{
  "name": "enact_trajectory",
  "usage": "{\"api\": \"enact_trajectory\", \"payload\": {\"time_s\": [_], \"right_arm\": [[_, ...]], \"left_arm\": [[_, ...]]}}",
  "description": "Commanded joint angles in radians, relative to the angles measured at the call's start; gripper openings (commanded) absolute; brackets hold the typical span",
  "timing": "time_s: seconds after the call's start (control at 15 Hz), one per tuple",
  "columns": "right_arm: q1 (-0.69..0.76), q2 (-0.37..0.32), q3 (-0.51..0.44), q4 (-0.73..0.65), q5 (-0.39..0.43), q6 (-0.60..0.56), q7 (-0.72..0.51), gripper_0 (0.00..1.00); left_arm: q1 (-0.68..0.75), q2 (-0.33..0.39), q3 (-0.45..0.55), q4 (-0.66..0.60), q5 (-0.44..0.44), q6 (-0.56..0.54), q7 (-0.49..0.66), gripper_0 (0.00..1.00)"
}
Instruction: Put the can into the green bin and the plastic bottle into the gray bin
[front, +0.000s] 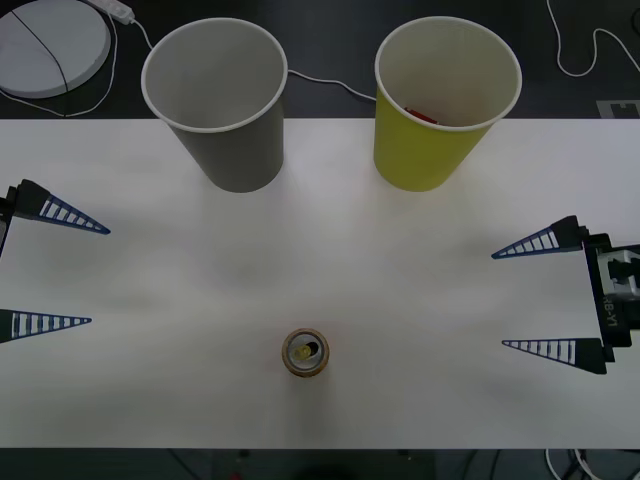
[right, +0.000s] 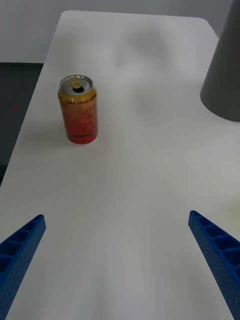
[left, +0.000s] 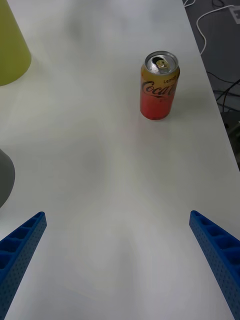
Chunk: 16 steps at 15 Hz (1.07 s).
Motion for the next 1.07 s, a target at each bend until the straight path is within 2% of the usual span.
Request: {"api": "enact_trajectory", "payload": {"time_s": [0.07, 0.27, 0.6, 1.07], "right_arm": [[-0.004, 0.033, 0.032, 0.085, -0.037, -0.003, 0.105, 1.0], [-0.013, 0.092, 0.035, 0.149, -0.037, -0.03, 0.181, 1.0], [-0.045, 0.178, 0.041, 0.258, -0.03, -0.106, 0.224, 1.0], [-0.094, 0.257, 0.095, 0.418, -0.037, -0.118, 0.355, 1.0]], "left_arm": [[0.0, 0.0, 0.0, 0.0, 0.0, 0.0, 0.0, 1.0], [0.0, 0.0, 0.0, 0.0, 0.0, 0.0, 0.0, 1.0], [0.0, 0.0, 0.0, 0.0, 0.0, 0.0, 0.0, 1.0], [0.0, 0.0, 0.0, 0.0, 0.0, 0.0, 0.0, 1.0]]}}
